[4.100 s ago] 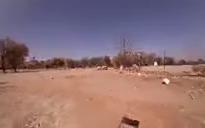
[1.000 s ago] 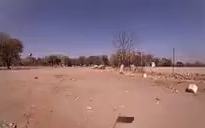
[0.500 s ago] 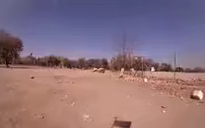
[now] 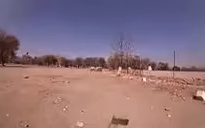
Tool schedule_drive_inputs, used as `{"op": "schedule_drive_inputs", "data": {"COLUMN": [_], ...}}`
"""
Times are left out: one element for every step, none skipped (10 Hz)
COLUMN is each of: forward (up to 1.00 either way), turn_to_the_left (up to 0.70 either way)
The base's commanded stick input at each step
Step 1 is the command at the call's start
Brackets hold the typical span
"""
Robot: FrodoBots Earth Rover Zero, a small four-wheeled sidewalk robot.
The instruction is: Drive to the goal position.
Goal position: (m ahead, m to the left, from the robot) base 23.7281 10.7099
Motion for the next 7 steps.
{"op": "schedule_drive_inputs", "data": {"forward": [0.5, 0.5, 0.5, 0.5, 0.5, 0.5, 0.5], "turn_to_the_left": [0.0, 0.0, 0.0, 0.0, 0.0, 0.0, 0.0]}}
